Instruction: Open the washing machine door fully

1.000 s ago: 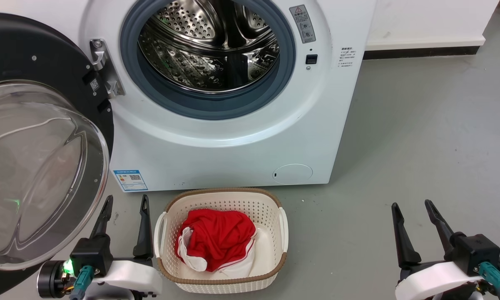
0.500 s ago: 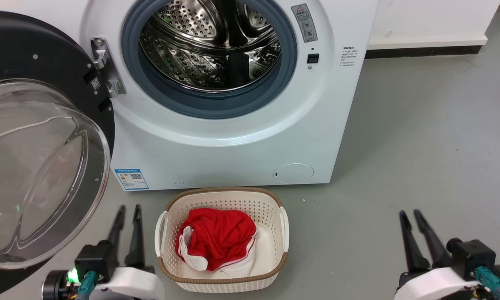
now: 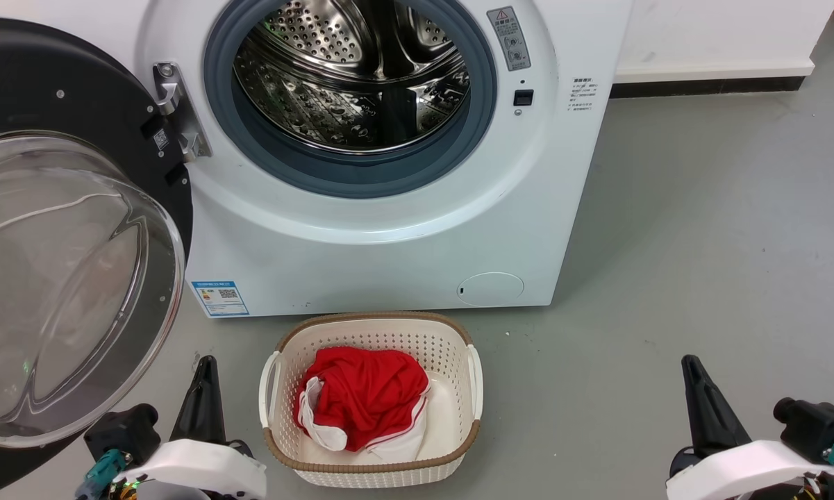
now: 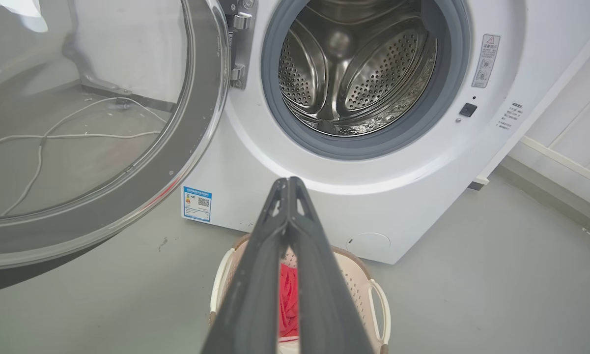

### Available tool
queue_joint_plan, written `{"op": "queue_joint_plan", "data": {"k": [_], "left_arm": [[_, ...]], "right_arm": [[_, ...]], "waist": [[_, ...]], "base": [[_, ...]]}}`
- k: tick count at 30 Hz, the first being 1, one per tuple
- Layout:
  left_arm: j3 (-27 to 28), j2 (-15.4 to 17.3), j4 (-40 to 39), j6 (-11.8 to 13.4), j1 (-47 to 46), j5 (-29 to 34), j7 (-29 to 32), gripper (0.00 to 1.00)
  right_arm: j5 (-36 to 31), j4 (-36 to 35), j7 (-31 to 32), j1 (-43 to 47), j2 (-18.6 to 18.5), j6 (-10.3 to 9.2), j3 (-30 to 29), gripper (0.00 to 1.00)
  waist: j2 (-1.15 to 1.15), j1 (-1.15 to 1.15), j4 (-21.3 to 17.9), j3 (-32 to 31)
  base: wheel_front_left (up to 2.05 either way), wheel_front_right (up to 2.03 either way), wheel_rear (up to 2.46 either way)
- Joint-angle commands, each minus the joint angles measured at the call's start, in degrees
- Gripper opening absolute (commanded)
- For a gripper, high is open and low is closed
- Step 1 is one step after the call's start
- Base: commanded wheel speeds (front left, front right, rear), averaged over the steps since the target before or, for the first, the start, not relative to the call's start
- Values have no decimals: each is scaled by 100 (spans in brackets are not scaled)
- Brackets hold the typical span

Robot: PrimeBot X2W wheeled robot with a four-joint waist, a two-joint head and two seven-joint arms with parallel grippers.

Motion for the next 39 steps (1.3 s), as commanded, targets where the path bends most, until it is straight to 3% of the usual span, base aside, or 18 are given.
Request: {"op": "queue_joint_plan", "data": {"k": [1, 39], "left_arm": [[39, 24, -73, -38, -182, -160, 22, 0], [394, -175, 99, -445, -387, -3290, 816, 0]], "right_arm": [[185, -68, 8, -184, -43, 0, -6, 0], [3549, 277, 493, -537, -125, -1, -134, 0]], "waist": [[0, 0, 1, 0], [0, 0, 34, -4]], "base": [[0, 0, 0], [0, 0, 0]]}}
